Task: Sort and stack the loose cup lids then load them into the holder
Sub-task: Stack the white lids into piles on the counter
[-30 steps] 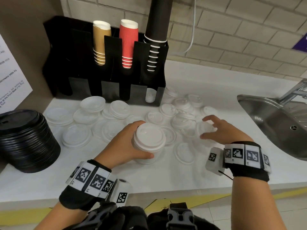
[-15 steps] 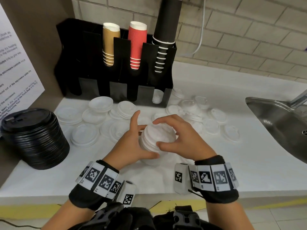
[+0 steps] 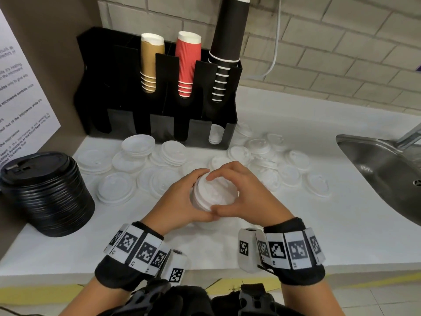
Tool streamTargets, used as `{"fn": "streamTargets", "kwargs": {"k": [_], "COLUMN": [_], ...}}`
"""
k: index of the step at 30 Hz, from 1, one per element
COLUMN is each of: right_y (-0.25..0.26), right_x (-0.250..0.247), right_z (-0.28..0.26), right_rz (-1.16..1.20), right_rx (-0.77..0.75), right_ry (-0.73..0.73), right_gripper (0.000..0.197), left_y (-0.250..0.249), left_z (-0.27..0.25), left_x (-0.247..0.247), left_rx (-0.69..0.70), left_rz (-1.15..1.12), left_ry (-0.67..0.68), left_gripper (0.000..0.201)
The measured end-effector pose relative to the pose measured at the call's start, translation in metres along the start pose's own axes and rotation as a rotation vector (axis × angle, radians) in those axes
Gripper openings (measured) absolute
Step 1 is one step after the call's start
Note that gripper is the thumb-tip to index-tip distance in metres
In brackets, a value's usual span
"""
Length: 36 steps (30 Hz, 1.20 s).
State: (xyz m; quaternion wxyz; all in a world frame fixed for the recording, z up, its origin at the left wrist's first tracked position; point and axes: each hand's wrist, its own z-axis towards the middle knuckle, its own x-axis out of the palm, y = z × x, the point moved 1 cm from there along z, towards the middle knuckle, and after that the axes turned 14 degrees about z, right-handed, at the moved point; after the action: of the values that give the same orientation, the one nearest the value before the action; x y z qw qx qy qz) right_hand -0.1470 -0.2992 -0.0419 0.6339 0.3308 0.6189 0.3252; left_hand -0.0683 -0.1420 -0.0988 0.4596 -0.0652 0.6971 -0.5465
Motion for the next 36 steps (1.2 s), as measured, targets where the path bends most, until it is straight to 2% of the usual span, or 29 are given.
{"fn": "streamTargets", "kwargs": {"k": [2, 4, 6, 8, 11, 13, 18, 24, 26, 29, 31, 34, 36], "right_y": [-0.007, -0.02, -0.043, -0.068, -0.099, -0.112, -0.117, -0.11, -0.103, -0.095, -0.098, -0.111, -0.114], "right_x": [-0.008, -0.028, -0.057, -0.086, -0.11, -0.111, -0.102, -0.098, -0.103, -0.119, -0.125, -0.122, -0.118], "right_z": [-0.001, 0.003, 0.012, 0.025, 0.045, 0.055, 0.066, 0.063, 0.058, 0.036, 0.013, -0.021, -0.029], "right_rz": [0.021, 0.055, 0.016, -0.115, -0.191, -0.187, -0.231, -0.161, -0.115, -0.068, -0.076, -0.185, -0.223], "right_rx": [0.007, 0.051, 0.161, 0.346, 0.568, 0.645, 0.578, 0.538, 0.481, 0.377, 0.425, 0.622, 0.69], "right_ry": [0.004, -0.114, -0.28, -0.353, -0.313, -0.24, -0.195, -0.221, -0.28, -0.484, -0.518, -0.4, -0.374], "right_gripper": [0.058, 0.049, 0.041, 0.046, 0.055, 0.055, 0.04, 0.037, 0.039, 0.042, 0.049, 0.062, 0.072], "left_y": [0.0, 0.0, 0.0, 0.001, 0.001, 0.001, 0.001, 0.0, 0.0, 0.001, 0.001, 0.001, 0.001], "left_z": [0.001, 0.002, 0.002, 0.002, 0.002, 0.002, 0.001, 0.001, 0.0, 0.0, 0.0, 0.001, 0.001], "left_x": [0.0, -0.001, -0.002, -0.002, -0.002, -0.002, -0.002, -0.003, -0.003, -0.003, -0.002, -0.002, -0.002], "left_rx": [0.007, 0.009, 0.009, 0.01, 0.012, 0.017, 0.017, 0.025, 0.028, 0.024, 0.027, 0.027, 0.03], "left_rz": [0.002, 0.011, 0.014, 0.015, 0.019, 0.021, 0.016, 0.0, -0.003, -0.011, -0.017, -0.021, -0.023], "left_ry": [-0.001, -0.001, 0.005, 0.004, 0.001, 0.0, -0.001, 0.004, 0.004, 0.005, 0.006, 0.007, 0.012], "left_gripper": [0.084, 0.082, 0.079, 0.078, 0.078, 0.078, 0.079, 0.078, 0.078, 0.078, 0.078, 0.079, 0.079]}}
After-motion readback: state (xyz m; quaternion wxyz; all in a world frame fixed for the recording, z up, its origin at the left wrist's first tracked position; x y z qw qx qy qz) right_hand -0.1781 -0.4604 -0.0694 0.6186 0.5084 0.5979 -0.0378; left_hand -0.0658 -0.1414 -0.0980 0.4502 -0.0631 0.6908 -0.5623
